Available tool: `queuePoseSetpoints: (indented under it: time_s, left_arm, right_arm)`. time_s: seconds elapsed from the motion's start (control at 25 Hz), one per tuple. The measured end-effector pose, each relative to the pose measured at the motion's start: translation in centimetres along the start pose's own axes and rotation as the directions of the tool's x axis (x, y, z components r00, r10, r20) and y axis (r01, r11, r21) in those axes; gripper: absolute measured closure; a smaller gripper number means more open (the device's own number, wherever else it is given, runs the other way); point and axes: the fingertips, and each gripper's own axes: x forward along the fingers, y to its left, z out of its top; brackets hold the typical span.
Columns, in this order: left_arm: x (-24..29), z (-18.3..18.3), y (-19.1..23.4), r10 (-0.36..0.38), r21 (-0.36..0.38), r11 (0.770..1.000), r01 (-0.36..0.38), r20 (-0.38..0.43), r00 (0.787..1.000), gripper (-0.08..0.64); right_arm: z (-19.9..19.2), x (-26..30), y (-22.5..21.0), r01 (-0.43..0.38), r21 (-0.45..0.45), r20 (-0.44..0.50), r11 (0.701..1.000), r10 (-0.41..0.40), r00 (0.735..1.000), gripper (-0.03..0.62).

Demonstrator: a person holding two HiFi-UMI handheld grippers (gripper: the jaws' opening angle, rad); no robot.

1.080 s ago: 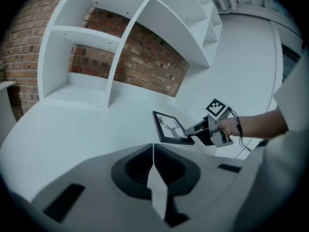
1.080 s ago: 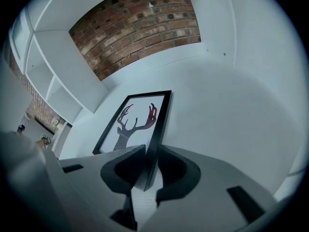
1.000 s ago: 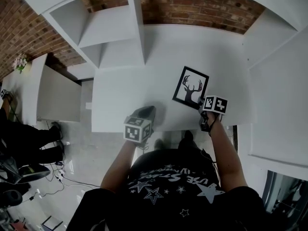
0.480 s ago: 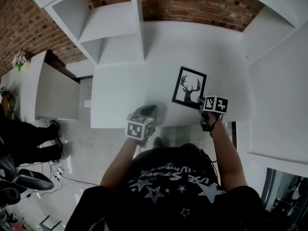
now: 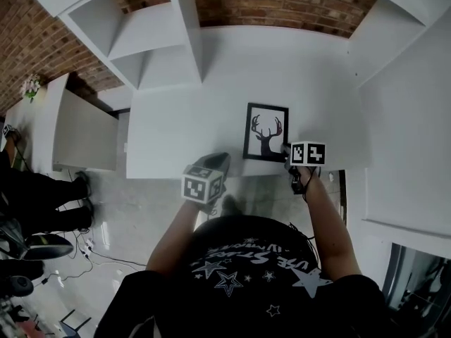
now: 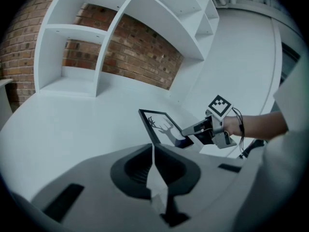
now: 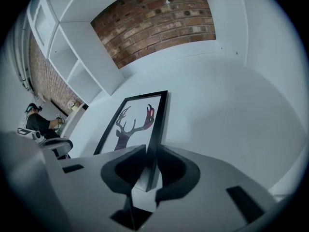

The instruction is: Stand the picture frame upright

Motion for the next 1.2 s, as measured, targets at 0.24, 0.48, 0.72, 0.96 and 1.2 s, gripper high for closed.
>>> queuePoseSetpoints:
  time_s: [0.24,0.48,0.72,0.96,1.2]
  left_arm:
    - [0.1,-1.6,-2.7,0.019,-0.008,1.0,-0.019,-0.032,0.999,0.54]
    - [-0.5,-3.6,-4.6,0.018,-0.011,1.0,-0.019,-0.061,0.998,0.54]
    - [-0.7,-6.2,-6.1,0.015,-0.056,0.998,-0.024,-0.144,0.99,0.54]
    - [-0.6,-8.3,-8.2,-0.062,-0.17,0.985,0.031,-0.179,0.982,0.409]
    - [0.5,-9.1,-9.3,-0.101,-0.239,0.97,0.052,-0.196,0.975,0.38]
  right_arm:
    - [-1.7,-1.0,-0.1,-0.047,-0.035,-0.008,0.998,0.047,0.999,0.508]
    - [-3.4,-1.8,0.5,-0.079,-0.063,-0.018,0.995,0.078,0.997,0.509]
    - [-5.3,-2.6,1.0,-0.112,-0.073,-0.029,0.991,0.11,0.994,0.509]
    - [-6.8,-3.6,0.9,-0.121,-0.069,-0.035,0.99,0.119,0.992,0.511]
    - [-7.9,-4.3,0.6,-0.125,-0.055,-0.029,0.991,0.124,0.992,0.512]
